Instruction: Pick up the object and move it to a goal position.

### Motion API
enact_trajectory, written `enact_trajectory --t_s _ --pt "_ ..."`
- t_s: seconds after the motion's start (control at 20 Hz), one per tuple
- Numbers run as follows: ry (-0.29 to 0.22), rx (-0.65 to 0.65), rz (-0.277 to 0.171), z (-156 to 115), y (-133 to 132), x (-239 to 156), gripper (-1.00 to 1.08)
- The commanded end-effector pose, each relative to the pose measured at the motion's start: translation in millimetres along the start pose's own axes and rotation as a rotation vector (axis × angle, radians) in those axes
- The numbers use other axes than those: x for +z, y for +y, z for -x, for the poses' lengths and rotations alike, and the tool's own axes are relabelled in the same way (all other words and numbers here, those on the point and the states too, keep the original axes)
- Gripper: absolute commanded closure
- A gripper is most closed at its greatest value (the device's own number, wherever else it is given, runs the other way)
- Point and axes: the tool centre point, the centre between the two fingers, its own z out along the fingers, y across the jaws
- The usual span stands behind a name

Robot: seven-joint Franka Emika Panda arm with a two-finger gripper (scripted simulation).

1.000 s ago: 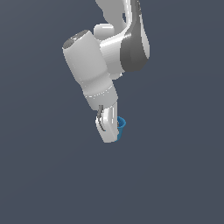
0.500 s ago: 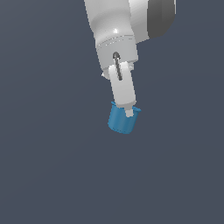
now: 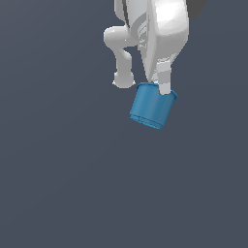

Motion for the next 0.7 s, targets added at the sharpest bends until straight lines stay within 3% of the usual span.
enact_trajectory --t_s 0.0,0.3,0.65 --pt "0.011 -0.003 -0.043 9.0 -9.3 -13.0 1.08" --pt "0.031 -0.008 -0.101 22.3 -19.9 -30.5 1.08" --pt "0.045 -0.011 -0.133 30.0 -25.5 -40.8 1.08"
